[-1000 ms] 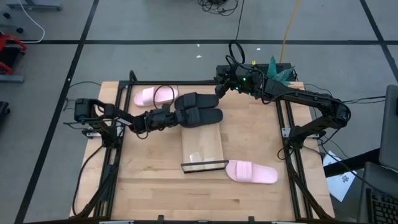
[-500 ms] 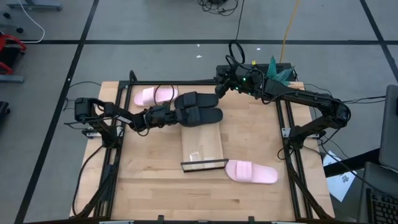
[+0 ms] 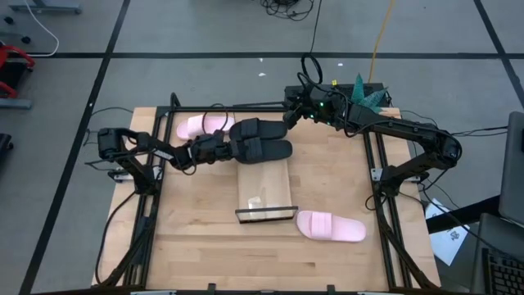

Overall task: Pick and place slides into the shelf
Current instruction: Put the black slipper on the shelf

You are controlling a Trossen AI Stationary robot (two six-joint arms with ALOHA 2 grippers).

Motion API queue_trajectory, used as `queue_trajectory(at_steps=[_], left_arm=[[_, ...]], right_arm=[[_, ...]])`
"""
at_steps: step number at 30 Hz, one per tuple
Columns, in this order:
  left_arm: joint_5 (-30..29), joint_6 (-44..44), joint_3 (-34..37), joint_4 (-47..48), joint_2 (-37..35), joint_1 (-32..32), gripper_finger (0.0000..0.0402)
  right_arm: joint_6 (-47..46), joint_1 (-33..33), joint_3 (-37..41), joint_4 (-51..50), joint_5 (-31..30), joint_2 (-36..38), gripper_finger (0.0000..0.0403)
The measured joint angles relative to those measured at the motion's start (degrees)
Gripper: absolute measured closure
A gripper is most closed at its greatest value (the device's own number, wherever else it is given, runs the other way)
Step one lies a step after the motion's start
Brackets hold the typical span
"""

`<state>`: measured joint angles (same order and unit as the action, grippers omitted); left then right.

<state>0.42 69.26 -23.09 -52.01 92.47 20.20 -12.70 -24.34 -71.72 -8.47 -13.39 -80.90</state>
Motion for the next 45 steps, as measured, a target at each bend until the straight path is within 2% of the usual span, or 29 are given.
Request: queue_trajectory(at_steps=[13, 45], left_arm=[[2.56, -1.1, 0.0, 0.0, 0.0, 2.32, 0.0401], [3.62, -0.16, 0.04, -1.74, 0.07, 2.9, 0.04]], right_arm=[[-0.08, 0.0, 0.0, 0.0, 0.0, 0.0, 0.0268], [0.02, 0.04, 0.0, -0.02, 0.0, 0.0, 0.0268]])
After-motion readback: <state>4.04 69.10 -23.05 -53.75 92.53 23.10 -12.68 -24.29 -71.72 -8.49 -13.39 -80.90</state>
